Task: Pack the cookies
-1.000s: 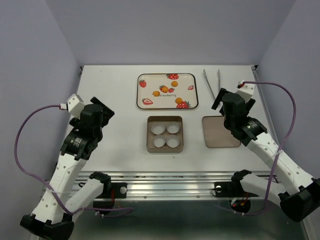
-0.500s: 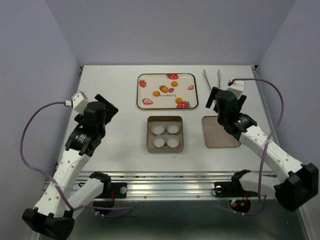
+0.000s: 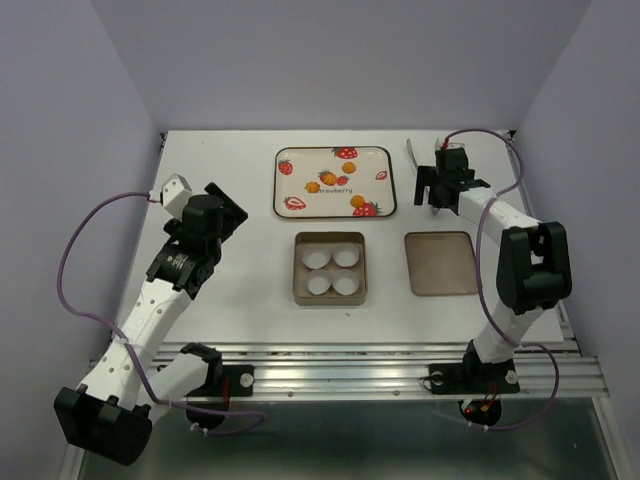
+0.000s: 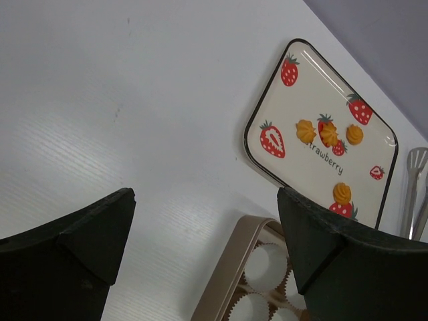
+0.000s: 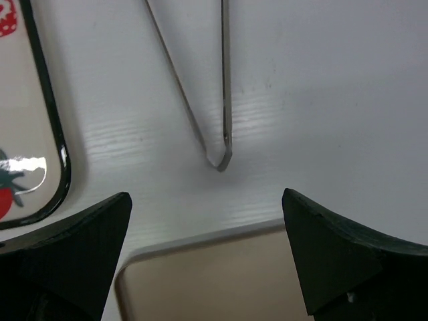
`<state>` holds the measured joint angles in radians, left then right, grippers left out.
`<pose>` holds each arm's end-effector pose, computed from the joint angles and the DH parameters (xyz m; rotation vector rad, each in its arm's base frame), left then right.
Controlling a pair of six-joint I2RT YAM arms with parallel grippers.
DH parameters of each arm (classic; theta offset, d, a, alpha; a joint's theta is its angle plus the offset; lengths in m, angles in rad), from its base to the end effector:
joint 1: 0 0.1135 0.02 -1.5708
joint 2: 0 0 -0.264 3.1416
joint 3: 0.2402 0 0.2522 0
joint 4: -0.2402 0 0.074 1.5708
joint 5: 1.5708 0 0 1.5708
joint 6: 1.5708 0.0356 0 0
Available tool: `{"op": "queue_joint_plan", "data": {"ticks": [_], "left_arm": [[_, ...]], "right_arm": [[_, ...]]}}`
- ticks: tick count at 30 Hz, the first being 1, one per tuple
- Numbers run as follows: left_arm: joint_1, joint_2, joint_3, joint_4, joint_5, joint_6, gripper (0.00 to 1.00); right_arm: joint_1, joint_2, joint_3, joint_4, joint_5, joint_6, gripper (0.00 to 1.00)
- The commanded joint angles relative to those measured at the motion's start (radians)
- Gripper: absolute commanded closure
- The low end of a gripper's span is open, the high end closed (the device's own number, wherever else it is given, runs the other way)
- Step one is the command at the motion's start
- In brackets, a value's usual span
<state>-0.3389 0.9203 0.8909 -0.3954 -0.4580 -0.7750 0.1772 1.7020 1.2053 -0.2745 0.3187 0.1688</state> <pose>0.1969 -0.0527 0.3327 -0.7037 1.8289 -0.2775 0.3719 0.0553 0.2361 0.1463 2.2974 -0.1966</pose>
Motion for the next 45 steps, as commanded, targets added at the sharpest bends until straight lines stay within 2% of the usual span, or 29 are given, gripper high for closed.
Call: {"op": "queue_joint_plan", "data": {"ticks": [1, 7, 18, 22, 29, 32, 35, 39, 45], "left_arm": [[-0.002, 0.0, -0.01, 0.069, -0.015, 0.023, 0.01], [0.0, 0.02, -0.021, 0.115, -0.014, 0.036, 0.01], [0.003, 0.112, 0.032, 0.109, -0.056, 0.052, 0.01], [0.006, 0.146, 0.059, 0.113, -0.064, 0.056, 0.01], [0.005, 0.189, 0.098, 0.115, -0.09, 0.065, 0.01], [0.005, 0.203, 0.117, 0.112, -0.097, 0.066, 0.01], [0.005, 0.209, 0.125, 0.112, -0.103, 0.066, 0.01], [0.005, 0.212, 0.132, 0.113, -0.107, 0.065, 0.01], [0.005, 0.213, 0.128, 0.11, -0.117, 0.057, 0.01]], "right_arm": [[-0.057, 0.112, 0.118, 0.029, -0.093, -0.106, 0.0], [-0.077, 0.257, 0.217, 0.047, -0.115, -0.185, 0.0], [-0.116, 0.444, 0.349, 0.057, -0.21, -0.141, 0.0], [-0.125, 0.511, 0.39, 0.057, -0.199, -0.124, 0.0], [-0.134, 0.539, 0.401, 0.057, -0.182, -0.077, 0.01], [-0.146, 0.553, 0.407, 0.055, -0.191, -0.051, 0.07], [-0.165, 0.558, 0.399, 0.057, -0.245, -0.031, 0.09], [-0.165, 0.573, 0.401, 0.055, -0.271, -0.06, 0.09], [-0.165, 0.585, 0.399, 0.057, -0.273, -0.098, 0.14]]}}
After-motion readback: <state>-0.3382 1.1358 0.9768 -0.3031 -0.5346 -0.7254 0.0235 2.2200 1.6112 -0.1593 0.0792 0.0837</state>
